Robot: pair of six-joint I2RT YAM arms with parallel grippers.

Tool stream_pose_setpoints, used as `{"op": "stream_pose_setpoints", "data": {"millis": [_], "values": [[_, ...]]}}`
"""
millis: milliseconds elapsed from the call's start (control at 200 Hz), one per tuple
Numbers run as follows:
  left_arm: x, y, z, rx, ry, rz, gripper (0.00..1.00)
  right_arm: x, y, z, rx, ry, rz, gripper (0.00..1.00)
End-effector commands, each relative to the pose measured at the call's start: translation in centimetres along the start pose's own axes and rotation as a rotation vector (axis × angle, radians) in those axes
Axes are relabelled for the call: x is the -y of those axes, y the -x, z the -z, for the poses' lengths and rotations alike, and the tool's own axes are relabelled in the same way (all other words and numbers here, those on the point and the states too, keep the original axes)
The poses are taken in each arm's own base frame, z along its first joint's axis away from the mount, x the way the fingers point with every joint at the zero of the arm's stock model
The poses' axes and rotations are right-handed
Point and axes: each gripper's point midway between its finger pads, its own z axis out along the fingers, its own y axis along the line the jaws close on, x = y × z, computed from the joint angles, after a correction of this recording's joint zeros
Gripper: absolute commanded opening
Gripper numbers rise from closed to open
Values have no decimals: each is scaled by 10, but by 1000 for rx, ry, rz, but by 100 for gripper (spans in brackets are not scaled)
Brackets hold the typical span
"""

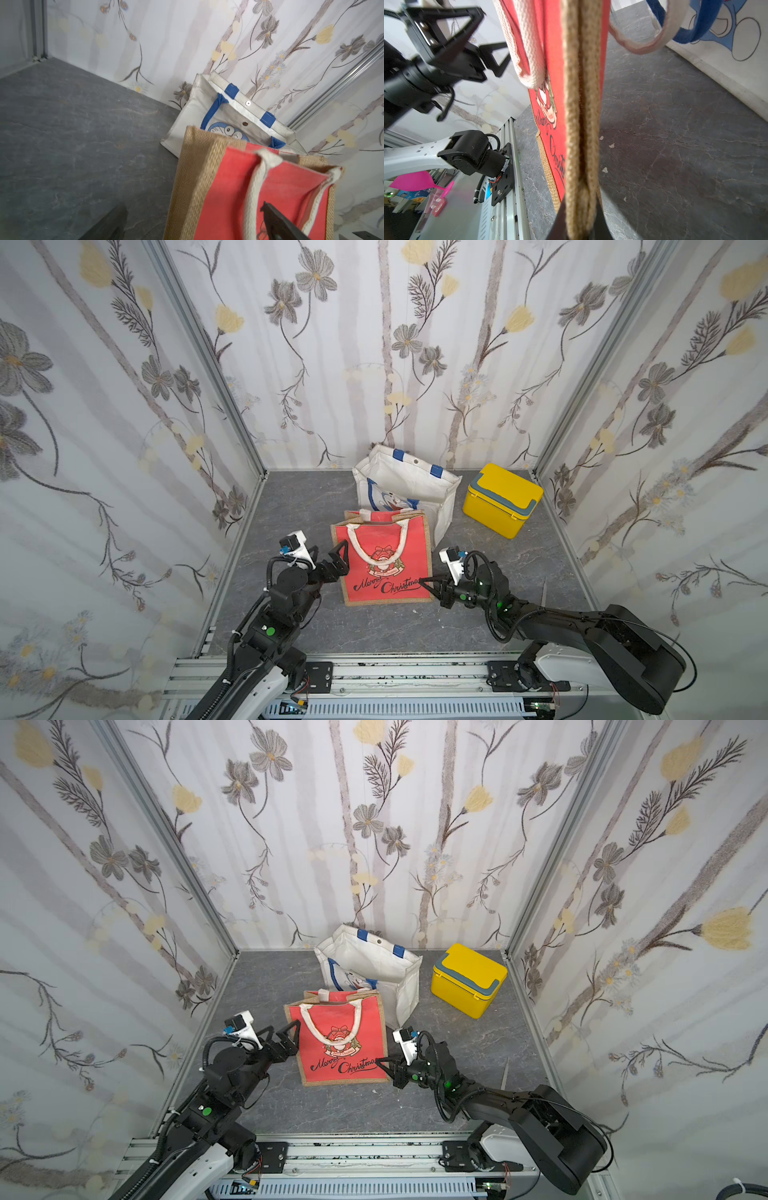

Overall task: Put away the canvas bag
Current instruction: Place the canvas bag at the center of the board.

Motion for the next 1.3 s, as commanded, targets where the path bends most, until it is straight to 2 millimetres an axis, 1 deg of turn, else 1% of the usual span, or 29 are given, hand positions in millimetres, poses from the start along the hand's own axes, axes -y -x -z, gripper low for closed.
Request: {"op": "stream_pose_setpoints", "data": {"millis": [0,105,160,185,245,290,330,345,395,485,535,560,654,684,719,739,749,759,804,824,874,944,989,999,1009,1059,1124,1209,1299], "values": [[20,-3,-1,50,-175,114,100,-1,2,-1,3,1,-43,2],[7,-26,-8,17,-162,120,100,-1,4,-1,4,0,-39,2],[7,-42,-14,-32,-186,130,100,-1,5,-2,4,-5,-38,2],[9,-48,-15,-54,-205,139,97,-1,5,-1,1,-11,-37,2],[15,-60,-17,-97,-256,168,85,0,6,-2,-1,-23,-33,2],[19,-66,-18,-117,-291,186,71,1,6,-2,-4,-33,-27,2],[24,-71,-19,-137,-312,188,63,1,7,-1,-4,-40,-23,2],[25,-73,-19,-147,-316,186,58,1,7,-1,-3,-42,-21,1],[30,-76,-20,-165,-333,174,45,0,8,-2,-1,-46,-18,1],[28,-76,-22,-163,-301,164,19,-1,7,-5,-14,-48,-14,0],[25,-74,-21,-158,-269,161,7,-4,6,-8,-22,-50,-7,0],[24,-71,-21,-153,-249,165,5,-5,5,-10,-27,-51,-3,0],[19,-65,-15,-144,-198,183,5,-13,2,-18,-46,-50,21,1],[10,-65,-13,-145,-148,205,5,-14,0,-21,-54,-55,26,2],[-5,-68,-12,-153,-57,238,5,-11,1,-24,-57,-69,24,3],[-13,-70,-11,-157,-10,254,7,-9,1,-26,-60,-76,24,3],[-17,-71,-10,-161,9,263,9,-14,-5,-28,-76,-64,30,3],[-21,-73,-10,-165,30,270,11,-15,-6,-30,-82,-63,31,3],[-32,-79,-7,-169,79,296,22,-12,-11,-35,-101,-77,30,2],[-36,-81,-6,-169,90,309,25,-10,-13,-37,-110,-83,30,2],[-45,-89,-5,-167,113,338,28,-3,-18,-42,-134,-104,24,2],[-55,-92,-4,-155,149,342,29,6,-27,-47,-172,-131,20,1],[-62,-91,-3,-140,183,334,33,8,-32,-49,-193,-138,26,2],[-64,-91,-3,-137,192,334,35,10,-33,-49,-196,-142,26,2],[-65,-92,-3,-135,198,333,37,11,-35,-49,-201,-148,29,3],[-69,-92,-4,-125,214,328,52,19,-39,-49,-221,-186,41,3],[-73,-96,-6,-128,227,329,64,28,-44,-48,-245,-227,60,4],[-70,-107,-11,-161,195,336,71,35,-47,-49,-261,-251,80,9],[-70,-119,-16,-213,199,329,73,38,-48,-52,-268,-260,93,18]]}}
